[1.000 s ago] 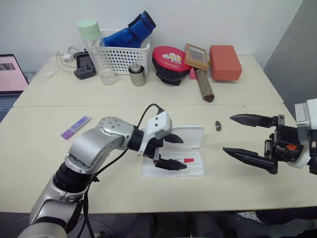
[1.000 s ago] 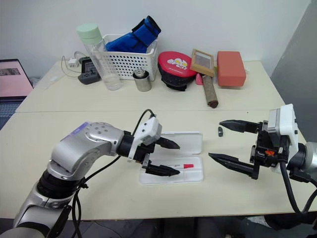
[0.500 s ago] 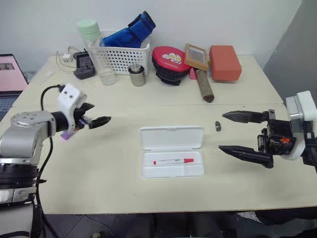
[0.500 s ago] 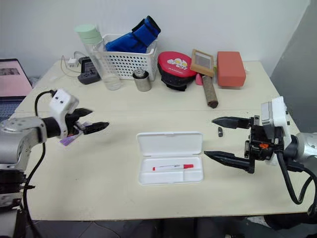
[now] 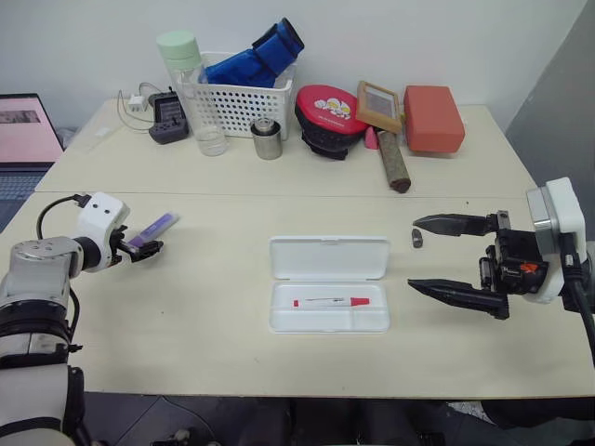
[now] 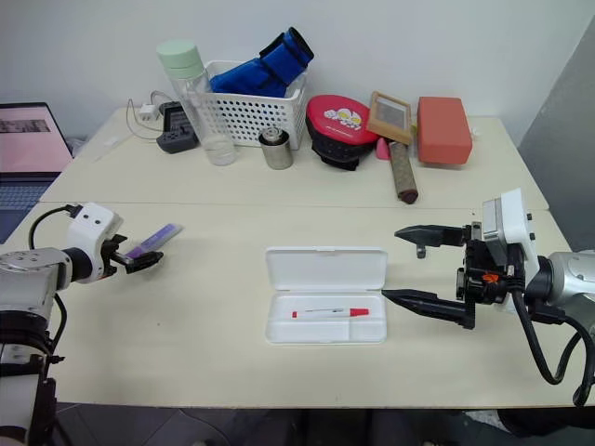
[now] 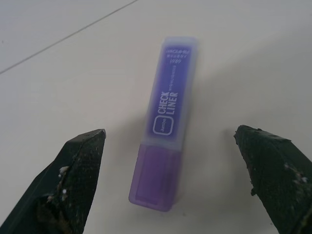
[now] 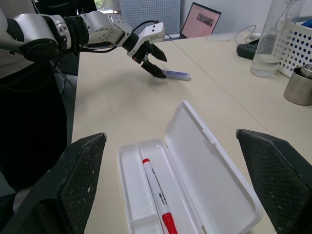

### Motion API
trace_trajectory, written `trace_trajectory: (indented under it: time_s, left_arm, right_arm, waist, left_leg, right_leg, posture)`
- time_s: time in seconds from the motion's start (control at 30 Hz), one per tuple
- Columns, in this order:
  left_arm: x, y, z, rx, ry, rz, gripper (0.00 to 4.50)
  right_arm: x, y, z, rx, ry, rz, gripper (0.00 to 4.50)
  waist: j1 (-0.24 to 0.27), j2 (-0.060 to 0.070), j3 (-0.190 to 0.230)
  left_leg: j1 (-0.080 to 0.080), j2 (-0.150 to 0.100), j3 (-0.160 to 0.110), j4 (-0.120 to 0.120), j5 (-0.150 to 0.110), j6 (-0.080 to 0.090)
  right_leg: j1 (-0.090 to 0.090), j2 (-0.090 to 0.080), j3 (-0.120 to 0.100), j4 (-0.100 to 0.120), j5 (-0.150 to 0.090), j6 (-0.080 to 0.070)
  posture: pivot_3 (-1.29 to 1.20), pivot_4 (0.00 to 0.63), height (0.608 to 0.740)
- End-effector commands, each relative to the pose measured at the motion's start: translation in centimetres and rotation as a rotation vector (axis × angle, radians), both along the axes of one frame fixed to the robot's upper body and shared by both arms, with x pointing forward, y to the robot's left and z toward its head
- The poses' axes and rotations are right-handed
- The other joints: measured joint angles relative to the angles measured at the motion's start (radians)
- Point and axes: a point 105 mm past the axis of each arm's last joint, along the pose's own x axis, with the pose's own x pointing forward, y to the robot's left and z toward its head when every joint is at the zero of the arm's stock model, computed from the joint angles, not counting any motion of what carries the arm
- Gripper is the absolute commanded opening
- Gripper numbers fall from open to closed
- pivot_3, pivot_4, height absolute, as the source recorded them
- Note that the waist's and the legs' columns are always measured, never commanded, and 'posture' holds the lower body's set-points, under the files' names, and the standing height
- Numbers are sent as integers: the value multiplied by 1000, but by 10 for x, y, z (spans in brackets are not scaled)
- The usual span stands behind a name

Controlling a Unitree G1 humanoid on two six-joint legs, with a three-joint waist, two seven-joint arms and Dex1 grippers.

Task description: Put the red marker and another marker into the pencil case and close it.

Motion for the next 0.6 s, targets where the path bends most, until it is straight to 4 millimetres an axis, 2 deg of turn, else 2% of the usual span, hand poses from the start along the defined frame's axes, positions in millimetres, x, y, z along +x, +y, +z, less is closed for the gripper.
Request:
trace_trajectory:
  time_s: [0.03, 0.3, 0.47, 0.6]
  left_arm:
    - [2, 6, -6, 22, 8, 19, 4494]
    - [-4, 3, -29, -42, 87, 14, 4494]
    - [-17, -5, -41, -212, 169, -8, 3638]
    - [-25, -5, -48, -240, 209, -1, 2785]
  right_arm:
    - [-4, 0, 9, -1, -57, -7, 4500]
    - [-5, 0, 10, 1, -59, -16, 4500]
    - [-5, -1, 11, -1, -60, -22, 4500]
    - [-5, -1, 11, -2, -58, -23, 4500]
  waist:
    - [-1, 0, 0]
    - [-3, 3, -3]
    - [-11, 5, -5]
    - [-19, 7, -7]
  left_leg:
    - [0, 0, 0, 0, 0, 0]
    - [3, 0, 1, 0, 0, 0]
    - [4, -1, 2, 0, 0, 0]
    - [4, -1, 3, 0, 0, 0]
  right_leg:
    - [0, 0, 0, 0, 0, 0]
    - [2, 0, 0, 1, 0, 0]
    - [3, 0, 0, 1, 0, 0]
    - [3, 0, 0, 1, 0, 1]
  posture:
    - [0, 150, 740]
    - [0, 150, 740]
    - [0, 150, 740]
    - [0, 150, 740]
